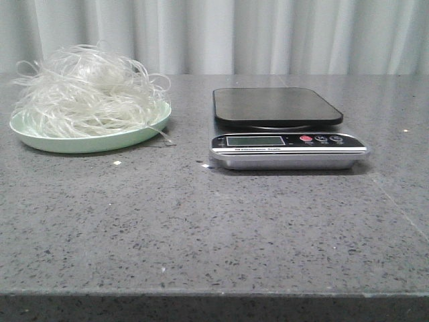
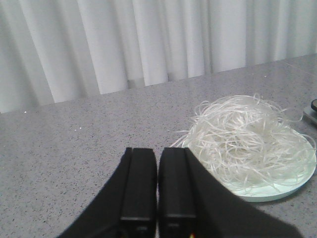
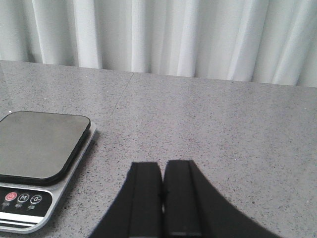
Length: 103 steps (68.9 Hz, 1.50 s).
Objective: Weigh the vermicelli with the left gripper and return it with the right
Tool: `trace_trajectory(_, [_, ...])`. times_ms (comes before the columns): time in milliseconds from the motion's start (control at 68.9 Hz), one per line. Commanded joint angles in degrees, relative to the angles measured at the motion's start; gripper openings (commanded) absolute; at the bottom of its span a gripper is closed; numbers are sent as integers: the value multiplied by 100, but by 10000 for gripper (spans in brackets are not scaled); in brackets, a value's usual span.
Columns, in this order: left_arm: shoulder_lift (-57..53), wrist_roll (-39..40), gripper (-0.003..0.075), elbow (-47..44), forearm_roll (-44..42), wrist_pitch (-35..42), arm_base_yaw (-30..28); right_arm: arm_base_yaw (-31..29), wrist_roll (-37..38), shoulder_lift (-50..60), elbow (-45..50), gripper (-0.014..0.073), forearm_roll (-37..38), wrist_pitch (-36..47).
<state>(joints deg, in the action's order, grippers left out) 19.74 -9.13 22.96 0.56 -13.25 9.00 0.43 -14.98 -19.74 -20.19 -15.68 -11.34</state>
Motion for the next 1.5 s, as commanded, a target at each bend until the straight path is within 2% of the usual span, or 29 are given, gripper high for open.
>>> trace_trajectory(0, [40,56,137,153,45,460,-7,-30,2,-27,-152,151,30,420])
trace_trajectory(363, [40,56,137,143,192,460,-7,-30,2,-27,-152,151,30,420])
trace_trajectory(537, [-178,56,137,13,461,436,-275,-30,2,-27,-152,151,30,420])
trace_trajectory(697, [-801,56,137,-454,461,436,-578,-30,2,-27,-152,151,30,420])
trace_trajectory(886, [-1489,56,137,-1238,432,478,-604,-30,2,-27,-152,151,30,420])
trace_trajectory(1133, [-2129,56,137,-2350,443,1325,-604,-30,2,-27,-152,151,30,420])
trace_trajectory(1191, [-2118,56,137,-2347,454,1116,-604,-30,2,-27,-152,151,30,420])
trace_trajectory(1481, [-2118,56,137,-2358,454,1144,-604,-30,2,-38,-152,151,30,419])
